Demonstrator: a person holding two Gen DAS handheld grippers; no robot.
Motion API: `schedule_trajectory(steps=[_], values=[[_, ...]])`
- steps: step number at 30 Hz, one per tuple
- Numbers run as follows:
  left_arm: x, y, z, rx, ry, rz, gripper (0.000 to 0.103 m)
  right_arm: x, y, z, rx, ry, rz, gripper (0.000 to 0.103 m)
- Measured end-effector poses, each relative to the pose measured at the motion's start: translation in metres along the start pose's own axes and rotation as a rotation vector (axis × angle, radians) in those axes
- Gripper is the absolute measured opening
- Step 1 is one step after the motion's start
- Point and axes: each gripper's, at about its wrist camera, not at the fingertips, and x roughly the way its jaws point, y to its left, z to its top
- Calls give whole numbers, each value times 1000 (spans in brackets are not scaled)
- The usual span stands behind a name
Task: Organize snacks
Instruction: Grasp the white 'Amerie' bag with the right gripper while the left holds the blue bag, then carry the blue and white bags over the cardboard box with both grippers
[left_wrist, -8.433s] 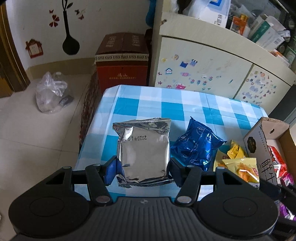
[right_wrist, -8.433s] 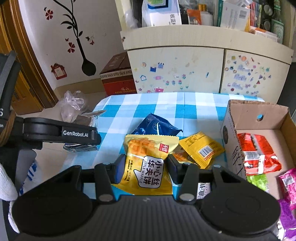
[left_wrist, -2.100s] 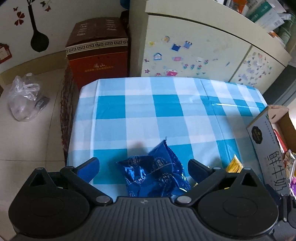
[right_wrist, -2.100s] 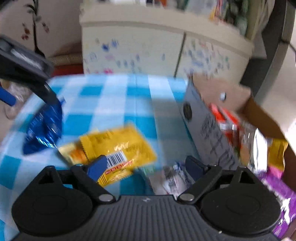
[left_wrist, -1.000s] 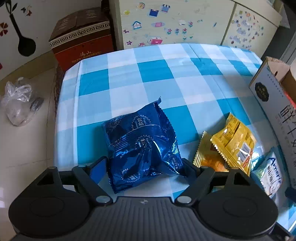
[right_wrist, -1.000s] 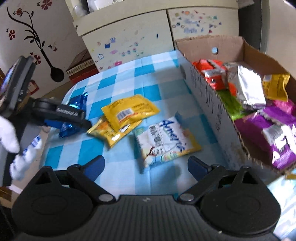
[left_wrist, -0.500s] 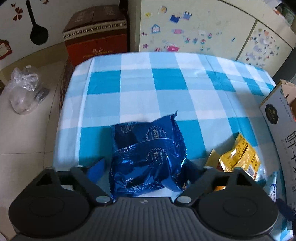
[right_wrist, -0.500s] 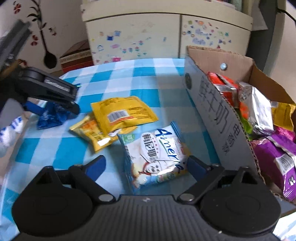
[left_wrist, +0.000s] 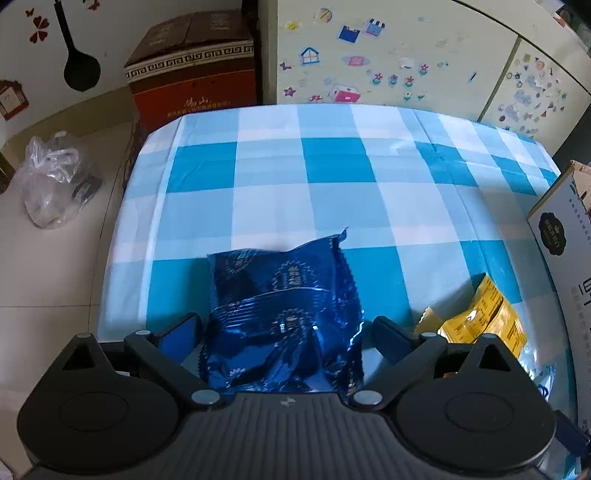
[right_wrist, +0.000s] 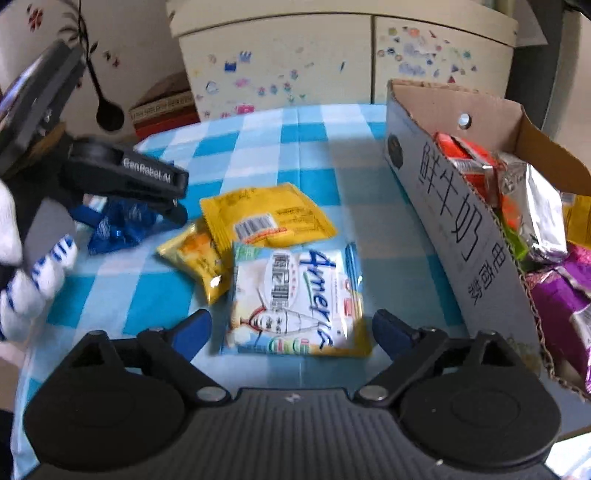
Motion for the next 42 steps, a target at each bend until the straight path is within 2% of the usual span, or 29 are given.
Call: schedule_trajectory(steps=[2, 4, 6, 8, 11, 16, 26, 42], values=[[-2, -2, 0, 5, -8, -7, 93, 1, 1, 0, -18, -2, 2, 93], [-6, -3, -1, 15, -14, -6, 83, 0, 2, 1, -31, -11, -24, 81], [-9, -3, -1, 22, -17, -10, 78, -1, 2, 2, -36, -15, -18, 71], [-13, -2, -4, 11, -17, -7, 73, -3, 2, 2, -29, -13, 0, 66], [-20, 0, -8, -7, -26, 13, 72, -6, 2, 3, -18, -7, 29, 62], [-37, 4, -18, -30, -53, 41, 72, -18, 2, 7, -9, -34, 52, 62], [-69, -3, -45, -78, -80, 12, 72, -37, 1, 11, -14, -74, 84, 62], [-103, -7, -82, -88, -138, 20, 72, -68, -14, 25, -5, -132, 117, 62]])
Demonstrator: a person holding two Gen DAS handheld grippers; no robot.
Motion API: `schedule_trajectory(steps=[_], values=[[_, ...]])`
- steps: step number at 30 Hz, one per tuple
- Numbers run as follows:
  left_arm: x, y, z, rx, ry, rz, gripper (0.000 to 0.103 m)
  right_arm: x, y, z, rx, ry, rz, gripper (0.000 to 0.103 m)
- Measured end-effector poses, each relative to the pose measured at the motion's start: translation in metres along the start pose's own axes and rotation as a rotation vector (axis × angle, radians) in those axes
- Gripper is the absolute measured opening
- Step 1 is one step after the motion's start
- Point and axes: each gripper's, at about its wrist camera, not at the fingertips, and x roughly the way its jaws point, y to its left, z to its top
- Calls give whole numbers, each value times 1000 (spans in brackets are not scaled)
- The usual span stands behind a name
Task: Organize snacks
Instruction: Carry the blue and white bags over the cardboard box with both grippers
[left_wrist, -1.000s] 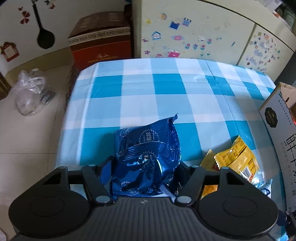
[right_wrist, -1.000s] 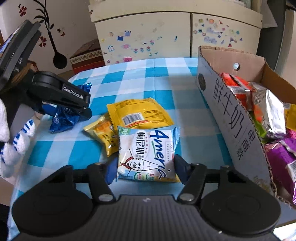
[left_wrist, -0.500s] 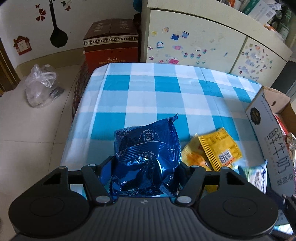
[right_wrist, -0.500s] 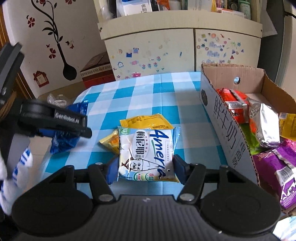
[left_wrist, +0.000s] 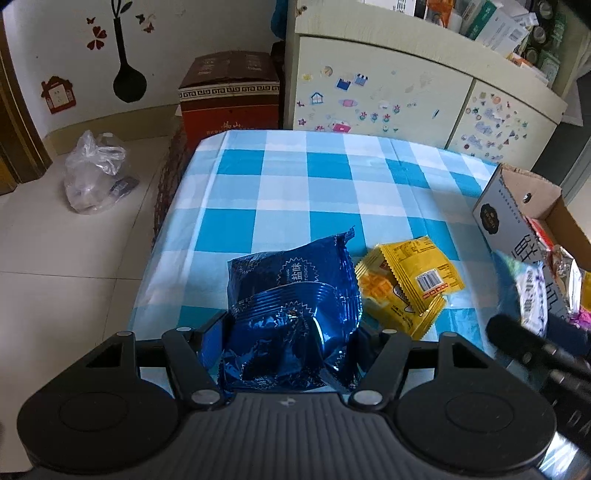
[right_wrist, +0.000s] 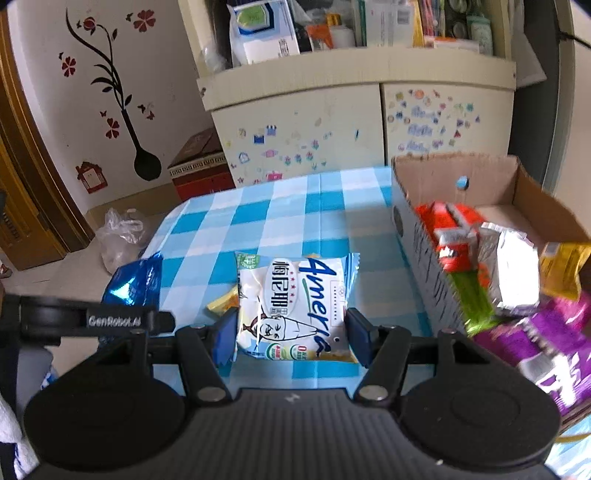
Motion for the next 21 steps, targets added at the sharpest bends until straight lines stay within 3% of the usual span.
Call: schedule_trajectory(steps=[12, 21], values=[[-25, 7, -13, -80, -41, 11, 72, -27, -14, 31, -62, -20, 77, 62], [-40, -15, -21, -98, -81, -9, 72, -37, -22, 33, -61, -37, 116, 62]])
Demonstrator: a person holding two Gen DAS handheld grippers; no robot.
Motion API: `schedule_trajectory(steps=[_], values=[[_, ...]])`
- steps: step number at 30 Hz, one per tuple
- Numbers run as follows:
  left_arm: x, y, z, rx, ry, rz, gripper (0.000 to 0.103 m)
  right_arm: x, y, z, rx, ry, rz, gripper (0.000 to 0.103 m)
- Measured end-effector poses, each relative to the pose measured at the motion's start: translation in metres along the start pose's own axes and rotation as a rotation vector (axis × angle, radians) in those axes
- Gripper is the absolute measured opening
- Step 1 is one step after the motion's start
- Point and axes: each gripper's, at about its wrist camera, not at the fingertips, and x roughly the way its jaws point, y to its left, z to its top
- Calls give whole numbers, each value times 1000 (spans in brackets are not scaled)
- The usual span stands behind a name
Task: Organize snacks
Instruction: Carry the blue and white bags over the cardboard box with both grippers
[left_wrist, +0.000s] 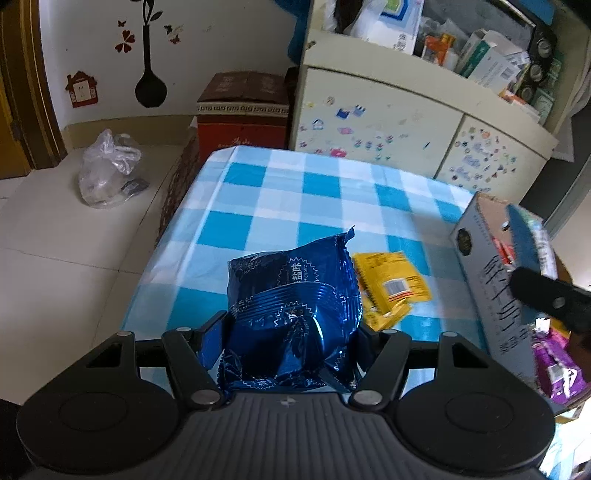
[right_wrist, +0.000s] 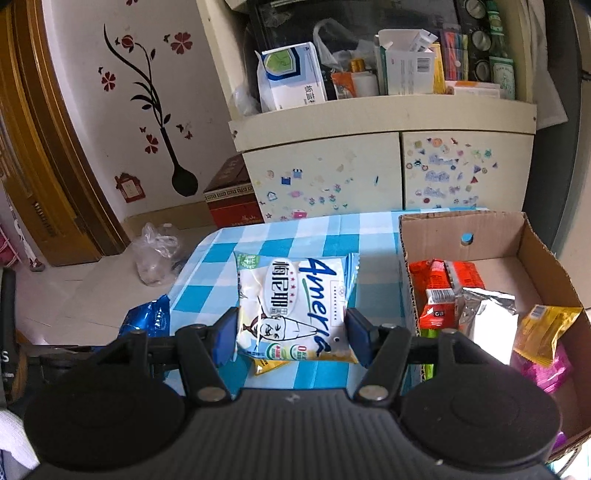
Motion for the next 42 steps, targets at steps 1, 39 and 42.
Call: schedule_trajectory(steps=[1, 39, 42], values=[[0, -3, 0, 0, -1, -5, 72, 1, -1, 0, 4, 2, -2, 62], [-10, -180, 26, 177, -48, -236, 72, -72, -135, 46, 332, -194, -117, 63], [-8, -192, 26, 196, -44, -246, 72, -70, -146, 48, 365, -190, -123, 63]])
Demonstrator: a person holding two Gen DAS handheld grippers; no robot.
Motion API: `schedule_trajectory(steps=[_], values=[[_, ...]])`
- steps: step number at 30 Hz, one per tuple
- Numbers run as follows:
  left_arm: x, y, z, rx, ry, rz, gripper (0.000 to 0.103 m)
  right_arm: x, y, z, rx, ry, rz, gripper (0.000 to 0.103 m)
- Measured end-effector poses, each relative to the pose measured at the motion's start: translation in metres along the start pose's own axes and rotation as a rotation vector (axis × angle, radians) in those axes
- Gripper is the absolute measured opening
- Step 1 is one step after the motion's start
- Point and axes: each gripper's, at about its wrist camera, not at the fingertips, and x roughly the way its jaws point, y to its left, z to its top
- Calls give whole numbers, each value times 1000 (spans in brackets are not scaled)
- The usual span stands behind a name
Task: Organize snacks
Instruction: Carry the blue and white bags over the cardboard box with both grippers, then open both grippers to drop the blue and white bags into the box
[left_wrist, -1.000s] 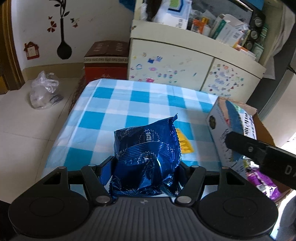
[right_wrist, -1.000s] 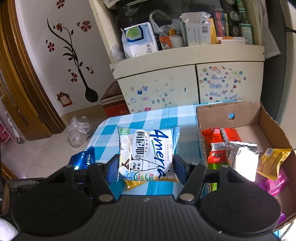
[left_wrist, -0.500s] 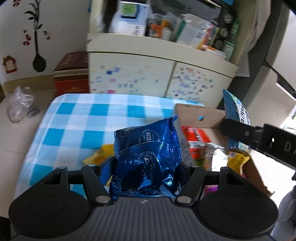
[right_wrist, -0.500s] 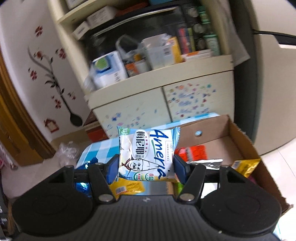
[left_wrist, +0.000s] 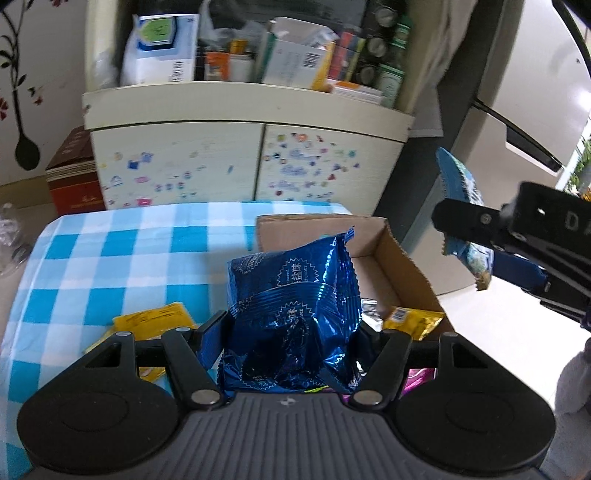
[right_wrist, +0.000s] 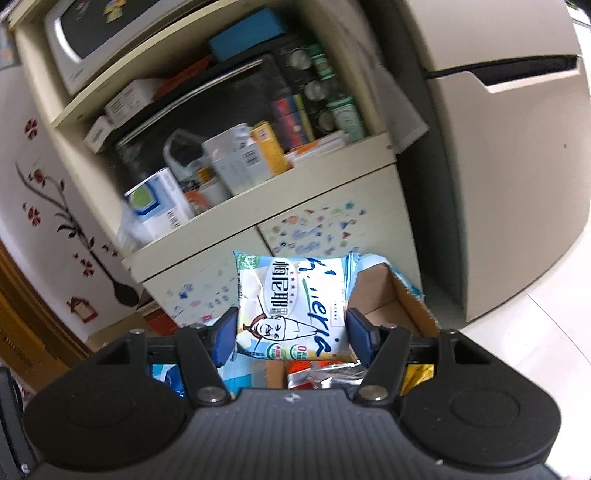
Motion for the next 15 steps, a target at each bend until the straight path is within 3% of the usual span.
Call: schedule_trajectory(steps=[13, 15], values=[[39, -35, 9, 51, 47, -46, 75, 30, -24, 9, 85, 56, -36, 64], [42, -39, 11, 71, 46, -46, 81, 34, -28, 10, 104, 61, -40, 69]])
